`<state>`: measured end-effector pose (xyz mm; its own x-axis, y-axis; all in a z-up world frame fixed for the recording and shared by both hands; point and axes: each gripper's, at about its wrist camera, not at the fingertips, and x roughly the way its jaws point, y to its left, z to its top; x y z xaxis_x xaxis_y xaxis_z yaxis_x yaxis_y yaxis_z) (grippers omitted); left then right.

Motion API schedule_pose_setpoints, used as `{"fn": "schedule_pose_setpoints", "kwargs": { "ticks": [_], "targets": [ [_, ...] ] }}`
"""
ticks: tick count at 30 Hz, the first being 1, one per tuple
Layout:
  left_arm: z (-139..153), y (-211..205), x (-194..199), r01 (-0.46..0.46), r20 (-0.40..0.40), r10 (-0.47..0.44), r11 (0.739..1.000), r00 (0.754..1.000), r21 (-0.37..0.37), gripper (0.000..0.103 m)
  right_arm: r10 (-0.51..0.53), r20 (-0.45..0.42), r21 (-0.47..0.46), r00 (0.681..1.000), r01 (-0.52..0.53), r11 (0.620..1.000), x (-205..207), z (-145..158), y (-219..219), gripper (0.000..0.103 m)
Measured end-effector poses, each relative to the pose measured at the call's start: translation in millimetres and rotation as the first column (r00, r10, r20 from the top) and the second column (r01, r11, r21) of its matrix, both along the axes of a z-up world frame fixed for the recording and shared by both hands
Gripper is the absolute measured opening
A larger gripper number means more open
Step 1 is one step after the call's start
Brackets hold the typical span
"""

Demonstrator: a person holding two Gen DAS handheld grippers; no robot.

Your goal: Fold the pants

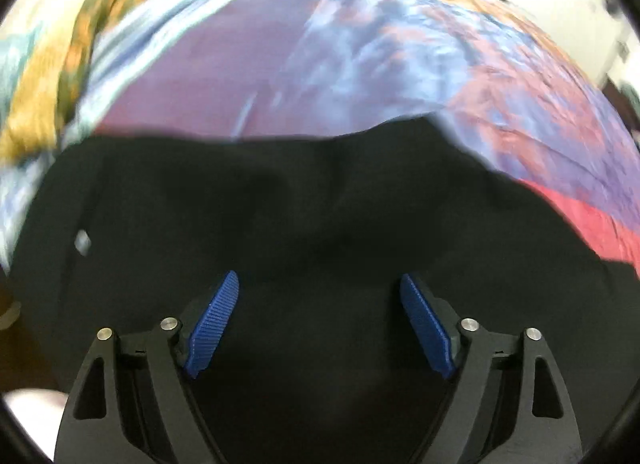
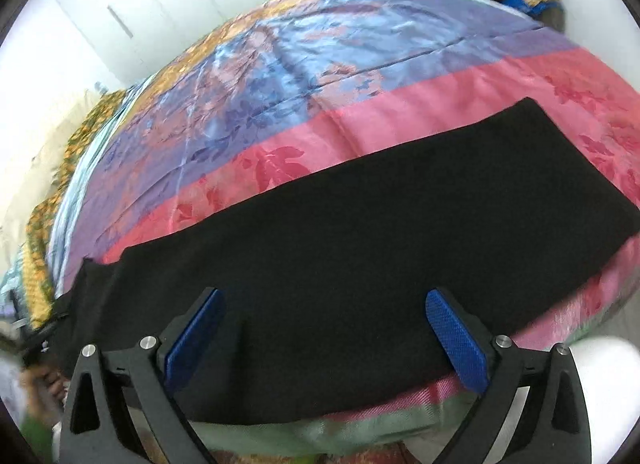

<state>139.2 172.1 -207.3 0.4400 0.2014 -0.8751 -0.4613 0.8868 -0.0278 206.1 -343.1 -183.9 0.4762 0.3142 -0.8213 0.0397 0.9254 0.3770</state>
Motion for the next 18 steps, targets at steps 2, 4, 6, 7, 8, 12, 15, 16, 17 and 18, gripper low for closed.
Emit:
{"fn": "schedule_pose_setpoints", "kwargs": {
  "ticks": [2,4,6,7,8,12,15,16,17,18],
  "targets": [
    [-1.5,-1.1,-4.4,0.013,0.032,-0.013,1.0,0.999,0.017,0.088,0.036,-0.061,0.045,0.997,-0.033,0.998,18.6,-4.7,-22.5,0.1],
    [-0.5,-6.0,-5.4,0.028,0.023,-0.029,0.999,0.999,0.043,0.088,0.061,-0.085,0.067,0.995,-0.055,0.996,35.2,-9.0,-44.0,0.093],
    [2.3,-6.5,-11.1,0.028,0.023,-0.029,0.999,0.999,0.039,0.088,0.024,-0.075,0.002,0.997,-0.024,1.0,51.9,-8.5,-75.1,0.077],
    [3.0,-6.3,-13.7,0.026,0.025,-0.027,0.999,0.999,0.036,0.088,-0.007,-0.074,-0.01,0.997,0.006,1.0,57.8,-8.3,-89.8,0.076],
    [3.9,-5.3,-17.1,0.026,0.027,-0.027,0.999,0.999,0.036,0.088,-0.069,-0.065,-0.024,0.996,0.067,0.997,63.0,-6.3,-111.1,0.075],
    [12.1,-7.4,-31.1,0.029,0.038,-0.031,0.998,0.999,0.047,0.088,-0.241,0.009,-0.072,0.97,0.241,0.968,54.4,12.6,-160.3,0.075],
    [17.9,-12.6,-41.6,0.028,0.056,-0.029,0.999,0.998,0.027,0.088,-0.28,0.077,0.03,0.957,0.278,0.96,27.1,29.2,-180.3,0.075],
    [20.3,-14.8,-44.1,0.025,0.065,-0.026,1.0,0.998,0.019,0.088,-0.273,0.077,0.039,0.959,0.271,0.962,20.6,30.4,-181.9,0.075],
    [21.6,-15.5,-45.3,0.02,0.07,-0.021,1.0,0.997,0.011,0.088,-0.266,0.067,0.046,0.962,0.263,0.964,13.5,30.4,-182.5,0.075],
    [22.7,-16.0,-46.5,0.014,0.077,-0.014,1.0,0.997,0.001,0.088,-0.261,0.047,0.053,0.964,0.258,0.965,5.7,29.0,-182.5,0.075]
  ]
}}
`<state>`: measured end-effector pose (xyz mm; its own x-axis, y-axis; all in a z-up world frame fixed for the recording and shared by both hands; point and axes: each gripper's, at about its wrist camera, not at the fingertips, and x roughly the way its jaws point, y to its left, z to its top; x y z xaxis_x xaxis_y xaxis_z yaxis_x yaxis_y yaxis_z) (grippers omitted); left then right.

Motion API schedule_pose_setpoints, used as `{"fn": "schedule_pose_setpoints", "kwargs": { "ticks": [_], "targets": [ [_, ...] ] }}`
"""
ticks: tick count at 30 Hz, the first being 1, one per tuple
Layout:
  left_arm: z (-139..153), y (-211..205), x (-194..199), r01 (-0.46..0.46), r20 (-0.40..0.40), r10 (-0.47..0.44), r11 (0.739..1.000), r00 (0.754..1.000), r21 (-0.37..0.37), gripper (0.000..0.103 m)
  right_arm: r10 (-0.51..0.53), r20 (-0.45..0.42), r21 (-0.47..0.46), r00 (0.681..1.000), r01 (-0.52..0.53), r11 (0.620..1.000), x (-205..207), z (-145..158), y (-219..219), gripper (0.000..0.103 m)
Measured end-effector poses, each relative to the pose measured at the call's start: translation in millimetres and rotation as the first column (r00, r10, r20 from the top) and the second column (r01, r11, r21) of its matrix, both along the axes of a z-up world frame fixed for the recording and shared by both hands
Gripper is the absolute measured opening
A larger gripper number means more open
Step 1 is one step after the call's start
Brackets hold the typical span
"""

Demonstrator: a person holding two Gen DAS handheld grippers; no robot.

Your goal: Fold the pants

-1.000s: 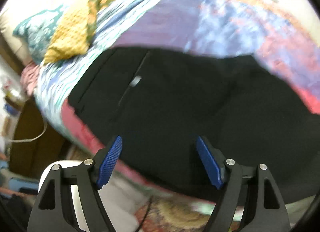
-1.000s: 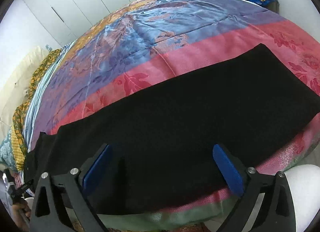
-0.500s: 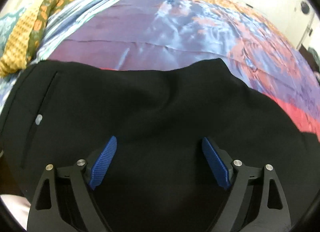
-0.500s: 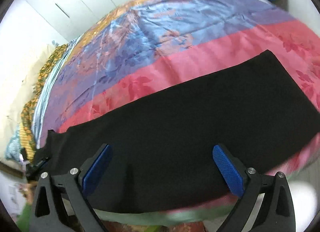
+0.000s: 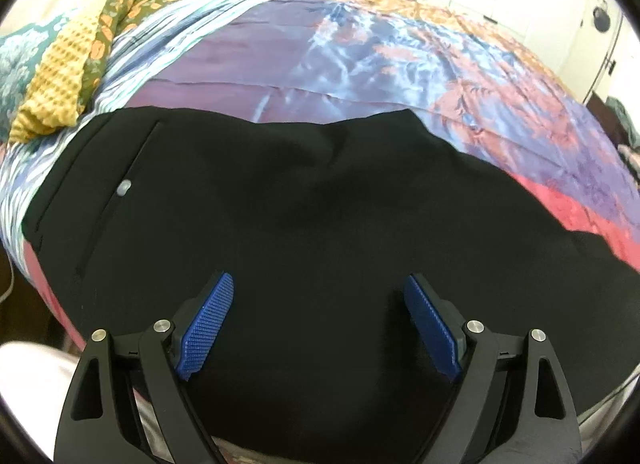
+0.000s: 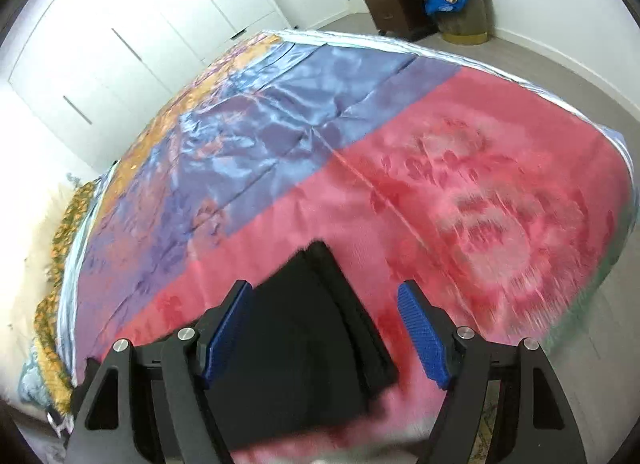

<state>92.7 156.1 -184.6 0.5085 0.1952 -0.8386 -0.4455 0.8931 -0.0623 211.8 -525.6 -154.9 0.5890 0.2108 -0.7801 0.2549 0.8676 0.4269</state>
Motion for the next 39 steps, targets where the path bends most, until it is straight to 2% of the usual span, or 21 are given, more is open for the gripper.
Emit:
{"fn": "schedule_pose_setpoints", "kwargs": {
  "ticks": [3,6,10,12,14,19,24,27,30,33,34,37,39],
  "targets": [
    [0.2,-2.4,-3.5,-0.01,0.011,0.01,1.0,1.0,-0.016,0.088,-0.004,-0.031,0.062,1.0,0.006,0.998,-25.8,-5.4,-0.4,0.075],
    [-2.2,-7.7,-1.6,0.008,-0.005,-0.008,1.0,1.0,0.018,0.089,-0.004,-0.032,0.098,0.999,0.007,0.995,-39.4,-8.9,4.2,0.075],
    [-3.3,-10.8,-0.5,0.021,-0.013,-0.02,0.999,1.0,0.042,0.089,0.083,-0.062,0.02,0.995,-0.082,0.996,-42.4,-15.3,28.2,0.072],
    [-3.6,-10.0,-1.4,0.02,-0.011,-0.019,0.999,1.0,0.039,0.089,0.114,-0.067,-0.029,0.991,-0.116,0.993,-39.6,-18.5,40.0,0.066],
    [-4.1,-9.8,-1.8,0.019,-0.011,-0.019,0.999,1.0,0.039,0.089,0.103,-0.061,-0.069,0.993,-0.108,0.992,-38.4,-18.4,42.8,0.063],
    [-5.0,-11.8,-1.7,0.02,-0.015,-0.019,0.999,1.0,0.05,0.089,0.0,-0.039,-0.048,0.999,-0.002,0.999,-37.5,-15.3,29.0,0.047],
    [-7.4,-14.4,0.6,0.02,-0.022,-0.019,0.998,1.0,0.064,0.09,-0.014,-0.055,-0.093,0.998,0.009,0.996,-30.7,-12.4,26.7,0.019],
    [-6.1,-13.7,-0.8,0.021,-0.019,-0.02,0.998,1.0,0.06,0.09,-0.011,-0.086,-0.109,0.996,0.002,0.994,-25.2,-12.6,25.8,0.015],
    [-2.3,-10.4,-4.2,0.006,0.003,-0.007,0.999,1.0,0.036,0.09,0.05,-0.001,-0.18,0.999,-0.049,0.983,-28.7,12.0,38.7,0.014],
    [-2.2,-9.4,-3.9,-0.004,0.014,0.003,1.0,1.0,0.021,0.09,0.077,0.109,-0.215,0.991,-0.052,0.975,-35.3,32.7,41.3,0.014],
    [-2.8,-10.0,-3.2,-0.003,0.011,0.003,1.0,1.0,0.023,0.09,0.077,0.105,-0.206,0.991,-0.054,0.977,-33.1,29.0,38.5,0.014],
    [-4.2,-15.5,-0.9,0.018,-0.004,-0.018,0.999,1.0,0.047,0.09,0.06,-0.062,-0.17,0.996,-0.07,0.983,-19.4,-15.7,25.2,0.014],
    [-3.6,-18.1,-1.5,0.03,-0.007,-0.03,0.998,1.0,0.055,0.09,0.045,-0.068,-0.137,0.997,-0.054,0.989,-21.4,-28.2,20.8,0.014]
  ]
}}
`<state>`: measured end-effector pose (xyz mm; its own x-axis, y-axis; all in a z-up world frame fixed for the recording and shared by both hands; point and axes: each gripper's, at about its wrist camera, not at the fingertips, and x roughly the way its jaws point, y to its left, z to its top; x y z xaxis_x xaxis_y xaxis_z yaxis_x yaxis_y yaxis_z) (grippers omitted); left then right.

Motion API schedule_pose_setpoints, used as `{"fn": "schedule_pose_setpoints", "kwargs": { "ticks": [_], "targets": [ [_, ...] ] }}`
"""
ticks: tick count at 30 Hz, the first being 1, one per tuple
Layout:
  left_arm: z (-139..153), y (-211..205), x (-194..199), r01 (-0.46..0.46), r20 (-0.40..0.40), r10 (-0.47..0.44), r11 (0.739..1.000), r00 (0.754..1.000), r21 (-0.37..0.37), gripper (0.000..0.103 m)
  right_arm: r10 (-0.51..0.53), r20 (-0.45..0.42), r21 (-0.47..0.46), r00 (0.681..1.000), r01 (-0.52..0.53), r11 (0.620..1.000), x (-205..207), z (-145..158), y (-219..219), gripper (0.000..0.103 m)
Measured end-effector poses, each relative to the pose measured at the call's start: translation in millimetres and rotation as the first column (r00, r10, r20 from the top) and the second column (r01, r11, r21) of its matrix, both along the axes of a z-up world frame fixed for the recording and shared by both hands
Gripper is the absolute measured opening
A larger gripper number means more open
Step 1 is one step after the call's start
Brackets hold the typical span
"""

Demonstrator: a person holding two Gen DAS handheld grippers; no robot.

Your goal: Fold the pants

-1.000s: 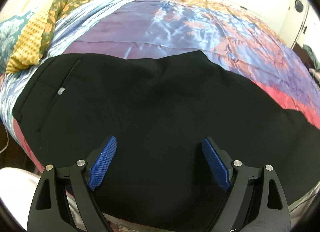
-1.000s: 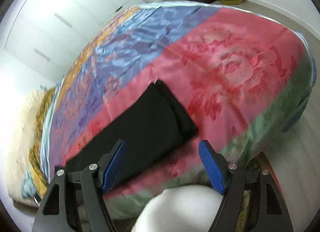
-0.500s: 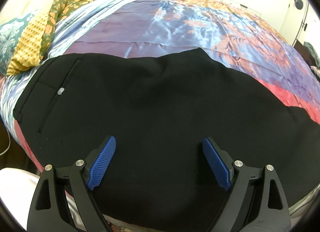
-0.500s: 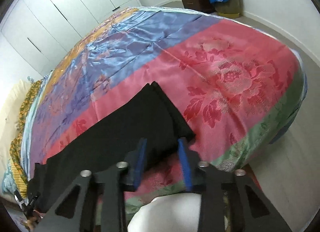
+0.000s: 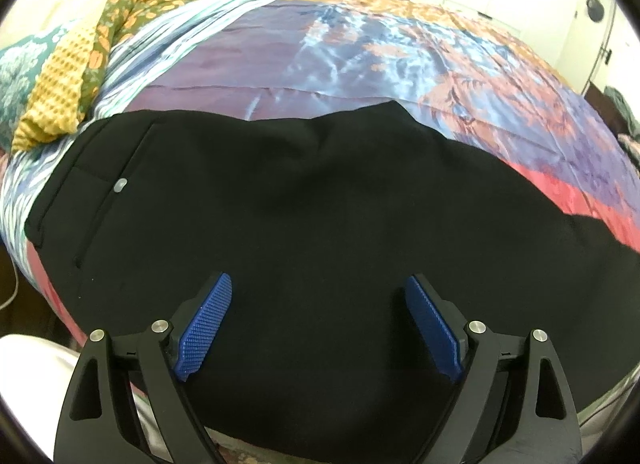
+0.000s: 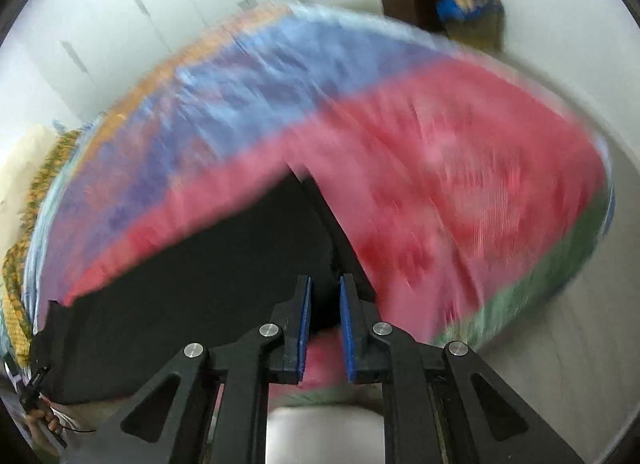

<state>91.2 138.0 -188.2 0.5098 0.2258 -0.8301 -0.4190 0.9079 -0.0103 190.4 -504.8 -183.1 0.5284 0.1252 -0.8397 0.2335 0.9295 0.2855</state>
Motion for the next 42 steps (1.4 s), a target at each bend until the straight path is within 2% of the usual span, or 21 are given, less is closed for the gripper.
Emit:
{"fn": "schedule_pose_setpoints", "kwargs": {
  "ticks": [3,14,16,19,23,25,26,30,33,35,37,40,42],
  "targets": [
    [-0.2,-2.7,0.7,0.01,-0.003,-0.01,1.0,1.0,0.006,0.09,0.008,0.03,-0.024,1.0,-0.007,1.0,-2.4,6.7,1.8,0.014],
    [0.7,-8.1,1.0,0.02,-0.006,-0.02,1.0,1.0,0.013,0.09,0.124,0.007,-0.118,0.992,-0.123,0.985,1.3,16.3,11.2,0.015],
    [0.1,-8.1,0.9,0.023,-0.003,-0.023,1.0,1.0,0.009,0.09,0.12,0.012,-0.138,0.993,-0.117,0.983,-0.9,16.9,10.1,0.014],
    [0.0,-9.7,1.3,0.028,-0.006,-0.028,0.999,1.0,0.015,0.09,0.079,0.0,-0.108,0.997,-0.079,0.991,-0.1,8.1,2.4,0.014],
    [0.2,-9.0,1.5,0.028,-0.006,-0.028,0.999,1.0,0.014,0.09,0.081,-0.002,-0.105,0.997,-0.081,0.991,2.3,8.1,3.6,0.015],
    [-0.1,-9.2,1.5,0.027,-0.006,-0.027,1.0,1.0,0.015,0.09,0.071,-0.001,-0.084,0.998,-0.07,0.994,2.3,10.5,-1.8,0.027],
    [-0.5,-9.9,1.6,0.027,-0.007,-0.027,0.999,1.0,0.016,0.09,0.059,-0.003,-0.079,0.998,-0.059,0.995,2.1,11.9,-5.6,0.039],
    [-0.9,-9.7,1.9,0.029,-0.009,-0.029,0.999,1.0,0.022,0.09,0.013,0.037,0.003,0.999,-0.013,1.0,1.3,23.4,-27.6,0.041],
    [-1.1,-9.7,2.2,0.028,-0.01,-0.028,0.999,1.0,0.024,0.09,0.001,0.081,0.154,0.997,-0.014,0.988,6.6,26.4,-40.1,0.045],
    [-1.2,-9.7,2.5,0.029,-0.012,-0.029,0.999,1.0,0.027,0.09,0.01,0.036,0.255,0.999,-0.019,0.967,17.6,16.1,-44.7,0.056],
    [-0.3,-8.9,1.2,0.027,-0.012,-0.027,0.999,1.0,0.027,0.09,-0.022,-0.01,0.284,1.0,0.024,0.958,20.5,8.1,-47.2,0.056],
    [-1.0,-6.8,1.3,0.014,-0.01,-0.014,1.0,1.0,0.022,0.09,-0.06,-0.017,0.338,0.998,0.062,0.939,8.4,2.9,-51.4,0.056],
    [-1.8,-6.1,1.9,0.008,-0.01,-0.007,1.0,1.0,0.019,0.09,-0.08,-0.034,0.401,0.996,0.087,0.912,-4.9,-2.5,-50.9,0.057]
  ]
}}
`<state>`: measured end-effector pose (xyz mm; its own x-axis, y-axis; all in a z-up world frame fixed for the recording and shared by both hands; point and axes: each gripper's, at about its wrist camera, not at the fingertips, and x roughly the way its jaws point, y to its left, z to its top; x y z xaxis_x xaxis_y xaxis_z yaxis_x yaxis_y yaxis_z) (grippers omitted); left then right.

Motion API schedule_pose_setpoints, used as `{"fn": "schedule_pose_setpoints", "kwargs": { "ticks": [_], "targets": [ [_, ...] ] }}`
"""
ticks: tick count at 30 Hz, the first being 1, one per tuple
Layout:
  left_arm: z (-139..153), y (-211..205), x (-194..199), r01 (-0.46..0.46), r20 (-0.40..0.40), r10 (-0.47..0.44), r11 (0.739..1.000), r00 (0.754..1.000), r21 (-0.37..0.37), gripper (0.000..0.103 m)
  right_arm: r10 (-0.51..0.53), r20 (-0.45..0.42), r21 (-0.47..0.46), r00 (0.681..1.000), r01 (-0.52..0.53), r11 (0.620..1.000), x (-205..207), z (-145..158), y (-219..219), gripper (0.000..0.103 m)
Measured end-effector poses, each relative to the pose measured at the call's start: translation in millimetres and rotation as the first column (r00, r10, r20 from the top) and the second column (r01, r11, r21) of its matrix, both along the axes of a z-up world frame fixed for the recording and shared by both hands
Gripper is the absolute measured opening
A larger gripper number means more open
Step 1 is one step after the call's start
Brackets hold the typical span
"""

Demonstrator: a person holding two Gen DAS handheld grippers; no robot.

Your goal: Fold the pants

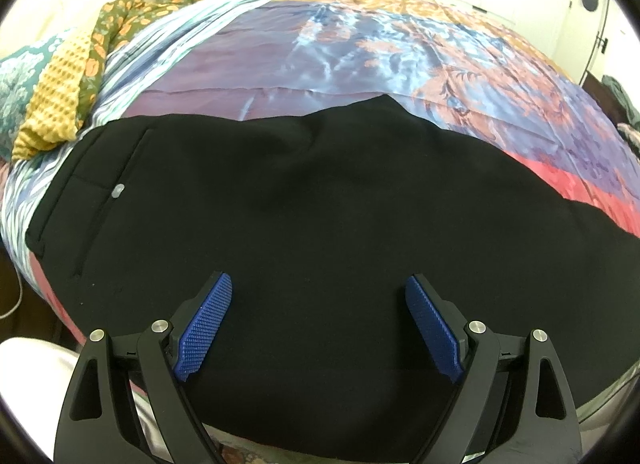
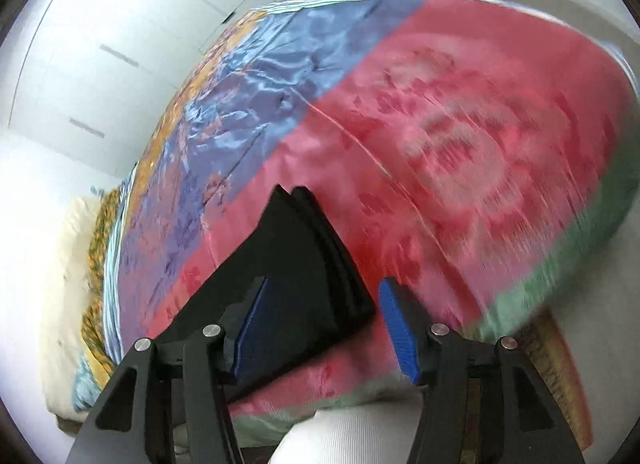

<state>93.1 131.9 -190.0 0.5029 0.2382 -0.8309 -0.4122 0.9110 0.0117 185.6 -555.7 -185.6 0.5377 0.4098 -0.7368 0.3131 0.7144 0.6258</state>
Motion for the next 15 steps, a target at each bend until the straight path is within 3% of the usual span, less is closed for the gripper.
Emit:
{"fn": "schedule_pose_setpoints", "kwargs": {
  "ticks": [4,8,12,15],
  "targets": [
    [-2.1,-3.0,2.2,0.001,-0.005,-0.001,1.0,1.0,0.016,0.09,0.034,-0.017,0.142,0.999,-0.031,0.989,-7.5,-17.4,6.0,0.057],
    [-1.4,-2.3,-0.1,0.005,-0.004,-0.005,1.0,1.0,0.013,0.09,0.068,-0.04,0.181,0.997,-0.059,0.982,9.1,-34.6,11.2,0.057],
    [-1.3,-1.5,-1.0,0.004,-0.005,-0.003,1.0,1.0,0.013,0.09,0.048,0.009,0.174,0.999,-0.048,0.984,23.0,-36.2,8.3,0.057],
    [-1.8,-1.9,-1.0,0.003,-0.008,-0.003,1.0,1.0,0.02,0.091,0.051,0.035,0.223,0.998,-0.057,0.973,31.3,-42.3,7.1,0.059]
  ]
}}
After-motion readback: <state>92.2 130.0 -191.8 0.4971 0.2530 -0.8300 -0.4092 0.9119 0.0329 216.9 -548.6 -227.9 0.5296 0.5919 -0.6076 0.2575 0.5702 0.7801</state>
